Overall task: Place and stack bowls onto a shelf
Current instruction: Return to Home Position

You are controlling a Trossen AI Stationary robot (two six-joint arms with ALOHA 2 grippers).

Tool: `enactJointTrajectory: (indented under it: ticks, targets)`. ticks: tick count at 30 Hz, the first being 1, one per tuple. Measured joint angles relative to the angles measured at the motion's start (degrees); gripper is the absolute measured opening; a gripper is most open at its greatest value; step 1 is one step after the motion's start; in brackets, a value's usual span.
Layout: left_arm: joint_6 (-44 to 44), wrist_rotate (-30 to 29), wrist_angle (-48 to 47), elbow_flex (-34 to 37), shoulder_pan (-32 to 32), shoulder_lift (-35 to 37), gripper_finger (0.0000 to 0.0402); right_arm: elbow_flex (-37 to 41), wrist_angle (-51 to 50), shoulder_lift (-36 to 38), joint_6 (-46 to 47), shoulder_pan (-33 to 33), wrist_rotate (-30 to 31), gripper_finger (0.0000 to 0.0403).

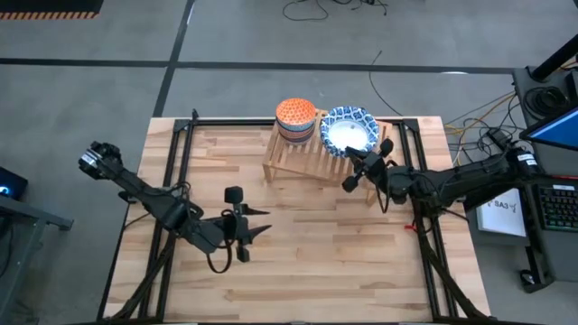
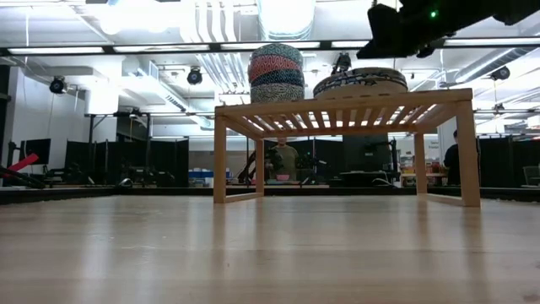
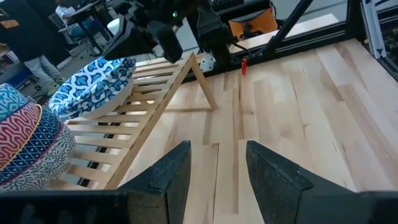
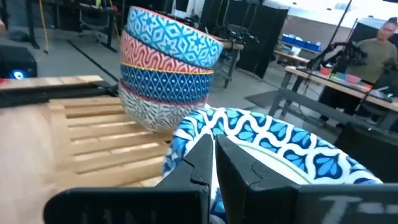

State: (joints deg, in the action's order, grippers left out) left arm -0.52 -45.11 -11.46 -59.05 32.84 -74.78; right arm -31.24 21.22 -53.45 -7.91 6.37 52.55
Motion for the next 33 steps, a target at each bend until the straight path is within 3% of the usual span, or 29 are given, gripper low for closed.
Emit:
enactJointTrajectory:
  ticks: [3, 11, 16, 23, 27, 33]
  targets:
    - [0.28, 0.00, -0.22, 0.29, 0.18, -0.04, 0.0138, -0.19, 0.31, 0.98, 1.14, 2.00, -3.23, 0.0009]
    - [3.58, 0.01, -2.28, 5.97, 2.74, 1.43, 0.0138, 0.18, 0.04, 4.98, -4.17, 7.58, -22.14, 0.0009]
    - [3.28, -0.68, -0.89, 10.84, 1.44, 5.09, 0.0130, 2.22, 0.08, 7.49, -5.05, 4.14, -29.23, 0.0009]
    - [-0.27, -0.41, 2.94, 18.57, -3.32, 15.74, 0.0097, 4.67, -0.64, 13.36, -4.12, -2.85, -39.25, 0.0009]
    - [-0.44, 4.95, 4.09, 24.22, -8.79, 23.96, 0.0070, 5.88, -4.55, 17.74, -2.81, -5.74, -41.79, 0.0009]
    - [-2.69, 19.91, 11.47, 34.67, -19.65, 35.18, 0.0024, 9.86, -8.44, 25.35, -1.00, -6.69, -42.51, 0.0009]
